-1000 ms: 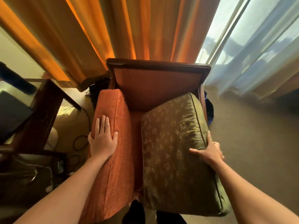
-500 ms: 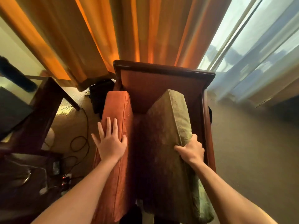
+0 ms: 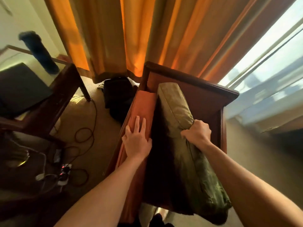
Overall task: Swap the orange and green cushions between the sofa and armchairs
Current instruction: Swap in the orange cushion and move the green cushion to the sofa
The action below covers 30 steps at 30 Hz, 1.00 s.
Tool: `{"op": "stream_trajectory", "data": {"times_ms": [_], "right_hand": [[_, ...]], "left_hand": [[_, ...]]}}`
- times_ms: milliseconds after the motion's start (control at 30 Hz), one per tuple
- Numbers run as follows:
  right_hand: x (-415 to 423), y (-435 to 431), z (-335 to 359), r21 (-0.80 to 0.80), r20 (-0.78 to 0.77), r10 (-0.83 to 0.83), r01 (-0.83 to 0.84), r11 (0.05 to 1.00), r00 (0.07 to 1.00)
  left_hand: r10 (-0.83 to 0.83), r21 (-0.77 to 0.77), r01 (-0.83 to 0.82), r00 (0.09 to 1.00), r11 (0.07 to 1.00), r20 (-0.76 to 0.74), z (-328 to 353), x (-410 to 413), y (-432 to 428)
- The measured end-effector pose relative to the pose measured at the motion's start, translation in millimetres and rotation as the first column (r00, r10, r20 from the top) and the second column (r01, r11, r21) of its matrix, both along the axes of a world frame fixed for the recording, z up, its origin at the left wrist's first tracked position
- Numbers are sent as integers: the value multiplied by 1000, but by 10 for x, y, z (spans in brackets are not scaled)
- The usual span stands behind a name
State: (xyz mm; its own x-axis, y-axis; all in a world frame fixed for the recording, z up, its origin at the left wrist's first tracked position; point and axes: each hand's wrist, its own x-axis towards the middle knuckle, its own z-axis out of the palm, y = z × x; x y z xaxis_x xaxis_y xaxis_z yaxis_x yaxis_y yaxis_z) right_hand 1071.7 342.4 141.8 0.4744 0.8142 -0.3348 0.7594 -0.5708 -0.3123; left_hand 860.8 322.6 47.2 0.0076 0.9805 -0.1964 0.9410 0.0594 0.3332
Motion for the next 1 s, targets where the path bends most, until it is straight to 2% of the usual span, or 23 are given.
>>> {"op": "stream_trajectory", "data": {"times_ms": [200,300,433,533,700,833,900,1000], "right_hand": [[92,432,217,82,63,227,-231,969,972],[267,509,10,16,101,335,-338,941,937],[558,302,-556,-233,164,309,-267,935,937],[719,328,-704,-192,248,265,-221,956,932],[972,503,-763,-163,185,370,-343,925,910],[1018,522,-819,-141,196,457,-436,889,868],[1047,572,-833,-132,177,470,-452,882,865],[1119,696,-813,-103,60,430,-423,900,901]], "left_hand": [[41,56,-41,999,998,14,21,-26,-30],[87,55,-92,992,994,88,-5,-63,-48],[325,9,-327,941,945,94,14,-37,-110],[372,-60,-369,927,927,47,27,-3,-86],[355,-35,-355,935,934,-16,106,131,-30],[444,-29,-444,896,896,9,254,318,-96],[485,-10,-485,874,874,32,337,408,-201],[521,23,-522,852,852,38,448,507,-426]]}}
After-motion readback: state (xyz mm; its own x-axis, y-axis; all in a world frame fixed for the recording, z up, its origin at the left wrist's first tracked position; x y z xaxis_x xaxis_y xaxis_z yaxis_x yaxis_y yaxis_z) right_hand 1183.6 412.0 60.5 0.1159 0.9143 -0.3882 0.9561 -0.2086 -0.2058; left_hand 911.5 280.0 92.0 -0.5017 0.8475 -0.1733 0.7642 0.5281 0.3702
